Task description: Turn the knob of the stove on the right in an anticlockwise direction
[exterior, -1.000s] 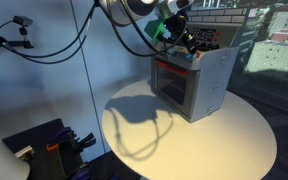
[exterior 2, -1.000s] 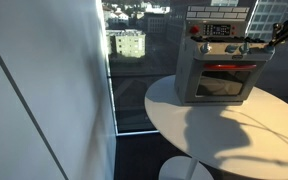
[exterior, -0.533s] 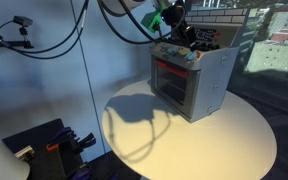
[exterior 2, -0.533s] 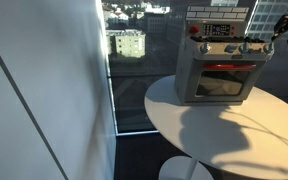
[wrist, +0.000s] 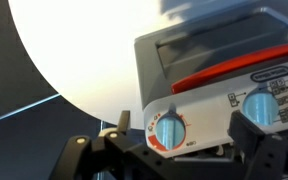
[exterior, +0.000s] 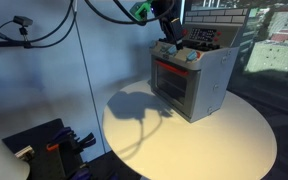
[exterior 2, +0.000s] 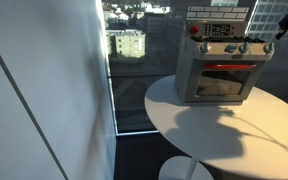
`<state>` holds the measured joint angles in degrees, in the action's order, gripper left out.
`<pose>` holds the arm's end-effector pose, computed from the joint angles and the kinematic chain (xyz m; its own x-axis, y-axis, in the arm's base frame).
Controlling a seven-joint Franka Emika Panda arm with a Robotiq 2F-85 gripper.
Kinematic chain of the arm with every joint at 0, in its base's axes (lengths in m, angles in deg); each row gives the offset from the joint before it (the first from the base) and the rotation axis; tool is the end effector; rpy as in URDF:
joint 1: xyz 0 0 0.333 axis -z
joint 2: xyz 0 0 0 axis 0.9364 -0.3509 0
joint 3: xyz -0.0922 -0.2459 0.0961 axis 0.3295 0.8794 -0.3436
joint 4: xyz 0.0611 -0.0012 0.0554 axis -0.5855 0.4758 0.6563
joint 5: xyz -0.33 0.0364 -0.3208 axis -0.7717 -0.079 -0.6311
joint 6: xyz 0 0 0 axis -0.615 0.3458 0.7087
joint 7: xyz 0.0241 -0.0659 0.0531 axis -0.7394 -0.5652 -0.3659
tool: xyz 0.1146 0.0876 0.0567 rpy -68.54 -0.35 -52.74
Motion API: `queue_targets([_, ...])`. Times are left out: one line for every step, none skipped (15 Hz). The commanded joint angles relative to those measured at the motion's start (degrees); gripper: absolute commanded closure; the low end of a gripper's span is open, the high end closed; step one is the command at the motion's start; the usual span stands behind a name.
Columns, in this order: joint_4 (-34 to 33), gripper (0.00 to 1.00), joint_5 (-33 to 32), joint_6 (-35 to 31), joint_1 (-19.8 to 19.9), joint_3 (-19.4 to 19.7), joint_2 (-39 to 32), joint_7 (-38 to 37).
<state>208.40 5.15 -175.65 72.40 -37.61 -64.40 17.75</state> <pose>0.6275 -0.1080 0.3658 0.7827 -0.4812 0.3947 -0.4738 -0.8720 -0.1234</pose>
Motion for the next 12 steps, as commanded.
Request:
queue_targets([1.0,0.0,4.0,8.9,0.8,-0.9,4.2,4.0])
queue_targets([1.1,0.0,4.4,11.3,0.9,-1.0,5.0,4.3])
queue_targets([1.2,0.0,4.6,13.5,1.0,-1.1,5.7,4.6])
queue_targets([1.3,0.0,4.8,15.9,1.1,-1.1,6.4,4.6])
queue_targets([1.4,0.0,4.9,18.1,1.1,-1.2,7.2,4.9])
queue_targets([1.5,0.0,5.0,20.7,1.0,-1.2,7.9,5.1])
queue_targets([1.5,0.0,5.1,23.4,1.1,-1.3,8.5,5.0])
queue_targets([1.6,0.0,5.3,26.0,1.0,-1.3,9.2,5.4])
queue_targets([1.6,0.0,5.4,28.8,1.1,-1.4,9.7,5.4])
queue_targets([1.6,0.0,5.5,30.9,1.1,-1.4,10.2,5.5])
queue_targets([1.7,0.0,5.9,33.7,1.1,-1.3,10.7,6.0])
queue_targets([1.8,0.0,6.0,35.7,1.1,-1.3,11.3,6.2])
